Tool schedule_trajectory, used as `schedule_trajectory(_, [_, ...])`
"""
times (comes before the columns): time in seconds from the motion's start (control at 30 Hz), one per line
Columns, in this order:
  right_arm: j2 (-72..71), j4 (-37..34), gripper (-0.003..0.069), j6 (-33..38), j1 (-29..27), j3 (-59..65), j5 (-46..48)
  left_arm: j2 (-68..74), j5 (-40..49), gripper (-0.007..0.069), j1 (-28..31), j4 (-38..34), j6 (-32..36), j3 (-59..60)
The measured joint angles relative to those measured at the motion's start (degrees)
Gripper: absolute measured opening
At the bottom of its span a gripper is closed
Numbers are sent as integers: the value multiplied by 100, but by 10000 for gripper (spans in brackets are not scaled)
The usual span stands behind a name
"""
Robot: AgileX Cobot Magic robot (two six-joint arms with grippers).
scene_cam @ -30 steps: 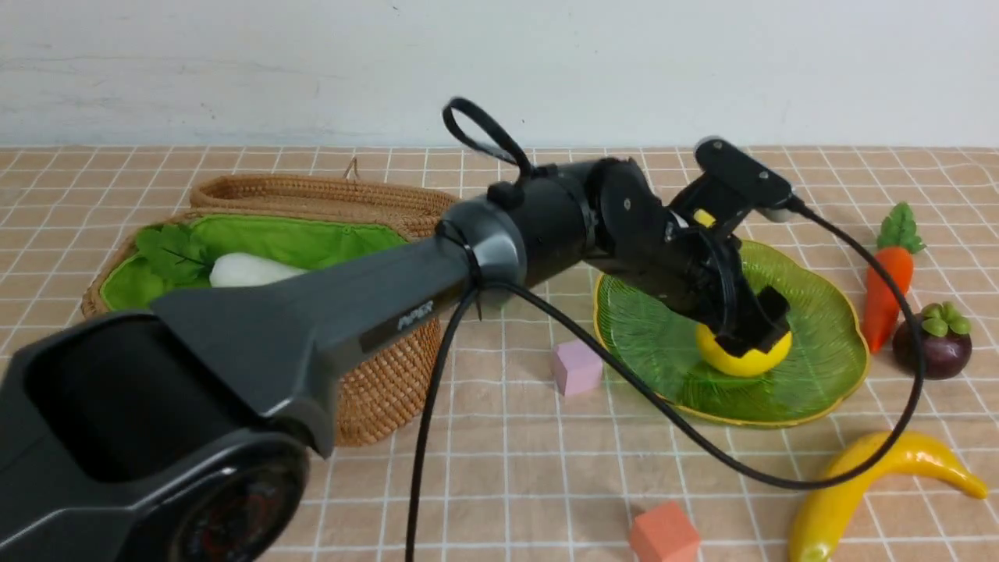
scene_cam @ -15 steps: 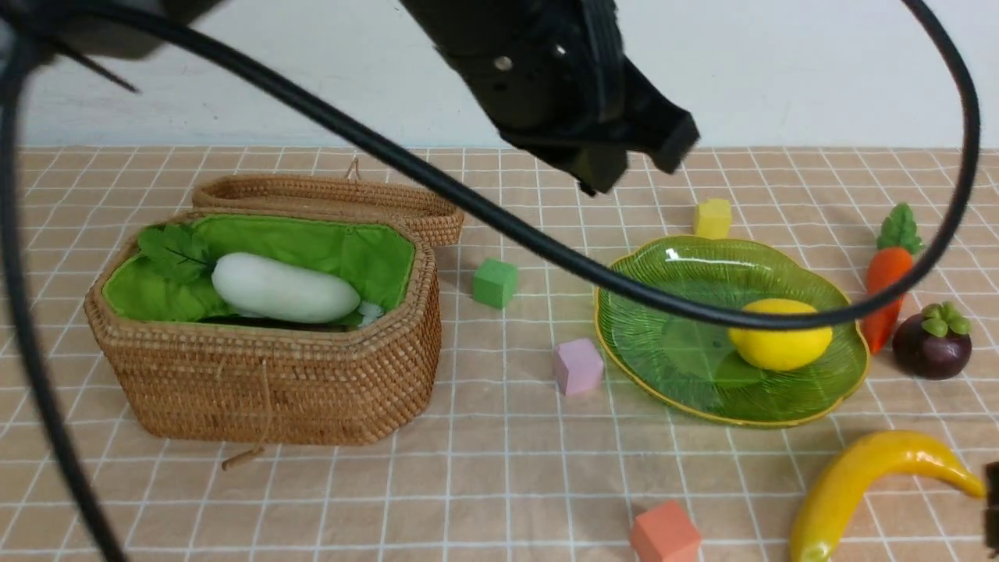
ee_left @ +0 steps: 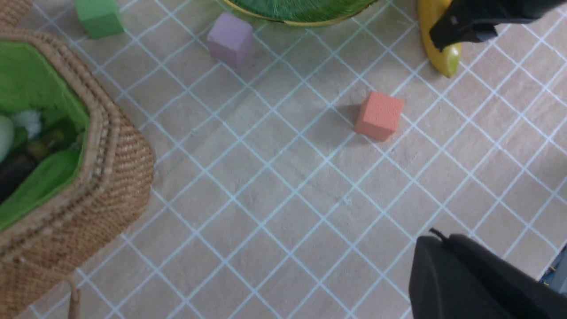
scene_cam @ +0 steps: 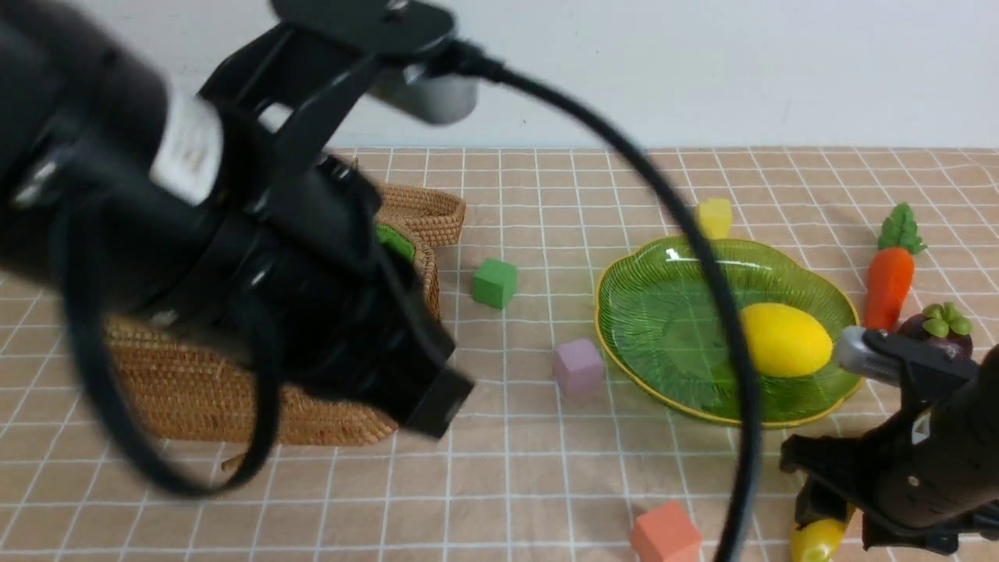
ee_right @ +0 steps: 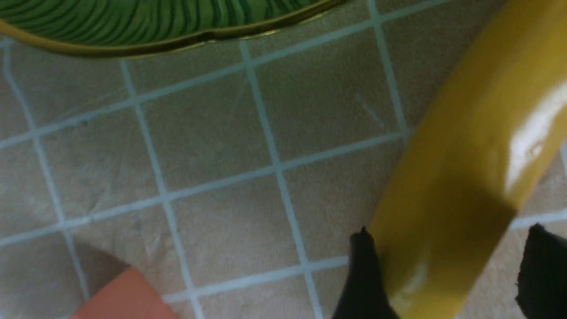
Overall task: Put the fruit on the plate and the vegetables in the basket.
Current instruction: Use the right arm to grab a banana and put it into the right plate
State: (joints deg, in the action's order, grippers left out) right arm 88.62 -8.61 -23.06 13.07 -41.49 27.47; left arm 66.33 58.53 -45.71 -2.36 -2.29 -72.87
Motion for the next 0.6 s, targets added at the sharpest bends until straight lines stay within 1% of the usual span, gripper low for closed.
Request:
schedule_trajectory(0.07, [212, -5, 460, 0, 0, 0, -66, -351, -113, -13, -2, -15, 0, 412])
schedule_trajectory(0.1, [286, 5, 445, 7, 0, -17, -67, -522, -171, -13, -2, -20, 0, 626])
schedule_trajectory(0.13, [293, 5, 442, 7, 0, -17, -59, -583, -184, -13, -2, -20, -7, 657])
schedule_trajectory(0.27, [337, 159, 313, 7, 0, -52, 18, -1103, -202, -13, -2, -26, -31, 975])
schedule_trajectory(0.33, [296, 220, 316, 36, 0, -64, 120, -1237, -189, -13, -2, -26, -37, 997])
schedule_trajectory(0.47, [-184, 364, 318, 60, 1, -202, 1164, -1521, -96, -13, -2, 67, -41, 999])
schedule_trajectory(0.5, [-222, 374, 318, 60, 1, -221, 1216, -1533, -90, -13, -2, 74, -41, 999])
schedule_trajectory(0.53, [-496, 418, 318, 60, 1, -441, 1510, -1591, -91, -13, -2, 133, -41, 999])
schedule_trajectory(0.6, [-791, 398, 318, 226, 1, -838, 1658, -1632, -141, -13, -2, 236, -54, 999])
